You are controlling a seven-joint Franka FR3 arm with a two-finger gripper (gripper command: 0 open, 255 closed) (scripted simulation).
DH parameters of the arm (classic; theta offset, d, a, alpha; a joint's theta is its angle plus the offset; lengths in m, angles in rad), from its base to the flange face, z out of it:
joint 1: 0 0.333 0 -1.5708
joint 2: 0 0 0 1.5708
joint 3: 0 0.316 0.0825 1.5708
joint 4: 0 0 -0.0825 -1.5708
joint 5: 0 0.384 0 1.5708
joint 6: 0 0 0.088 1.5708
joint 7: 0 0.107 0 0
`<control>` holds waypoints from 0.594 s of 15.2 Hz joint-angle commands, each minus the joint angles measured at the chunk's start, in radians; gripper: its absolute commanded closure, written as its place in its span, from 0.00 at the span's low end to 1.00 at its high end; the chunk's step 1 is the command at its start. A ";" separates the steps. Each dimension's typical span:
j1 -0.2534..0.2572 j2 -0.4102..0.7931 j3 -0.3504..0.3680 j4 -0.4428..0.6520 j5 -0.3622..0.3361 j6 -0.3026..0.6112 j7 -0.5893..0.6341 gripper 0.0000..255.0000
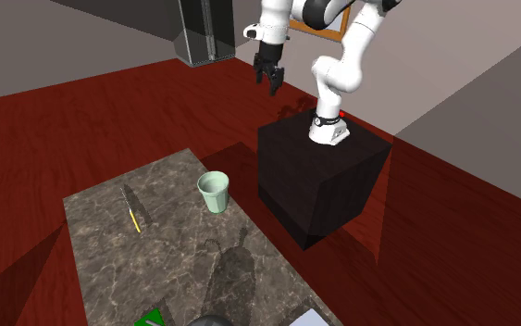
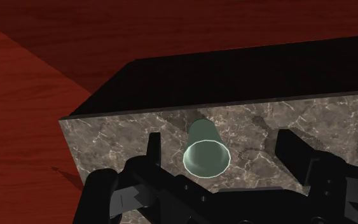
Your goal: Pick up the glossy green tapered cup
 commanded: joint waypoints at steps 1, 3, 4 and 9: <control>-0.004 0.062 0.015 -0.005 -0.008 0.070 0.019 0.00; -0.007 0.125 0.033 -0.005 -0.018 0.134 0.045 0.00; -0.009 0.158 0.042 -0.003 -0.024 0.166 0.059 0.00; -0.023 0.337 0.086 0.029 -0.075 0.309 0.138 0.00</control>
